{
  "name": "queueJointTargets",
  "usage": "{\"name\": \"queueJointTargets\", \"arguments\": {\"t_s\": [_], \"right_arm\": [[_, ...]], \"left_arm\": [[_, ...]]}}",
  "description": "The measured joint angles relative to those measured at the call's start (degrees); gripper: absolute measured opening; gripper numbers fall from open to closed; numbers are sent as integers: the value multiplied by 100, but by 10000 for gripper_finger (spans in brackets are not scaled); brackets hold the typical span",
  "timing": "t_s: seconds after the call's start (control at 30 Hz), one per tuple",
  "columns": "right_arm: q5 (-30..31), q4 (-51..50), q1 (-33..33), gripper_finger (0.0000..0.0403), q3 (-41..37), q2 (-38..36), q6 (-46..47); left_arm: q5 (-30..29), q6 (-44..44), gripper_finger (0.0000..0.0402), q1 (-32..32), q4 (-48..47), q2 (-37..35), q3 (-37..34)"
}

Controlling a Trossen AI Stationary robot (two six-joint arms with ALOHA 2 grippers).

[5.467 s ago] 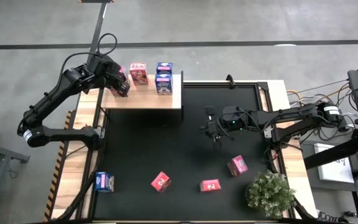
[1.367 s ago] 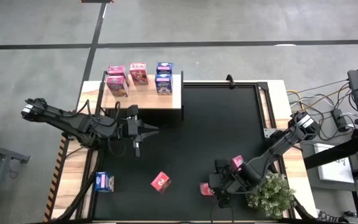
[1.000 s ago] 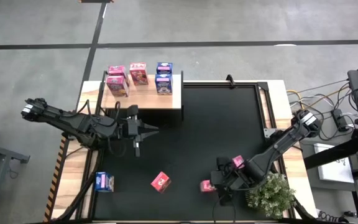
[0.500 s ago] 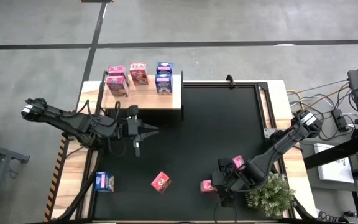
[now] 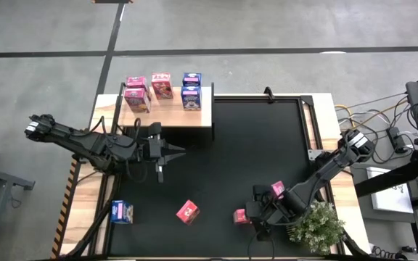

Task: Stack cereal on shelf
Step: Align the right red cereal box with the other red cereal box on the shelf

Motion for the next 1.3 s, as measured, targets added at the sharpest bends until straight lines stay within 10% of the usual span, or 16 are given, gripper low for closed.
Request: {"name": "queueJointTargets", "arguments": {"t_s": [0.73,1.3], "right_arm": [[-50,-91,-139,147,315,-49,-223],[508,-199,-2078,146,2019,-88,-2751]], "left_arm": [[-93,522,39,0,218,-499,4],[-436,983,39,4,1297,-1849,-1116]]}}
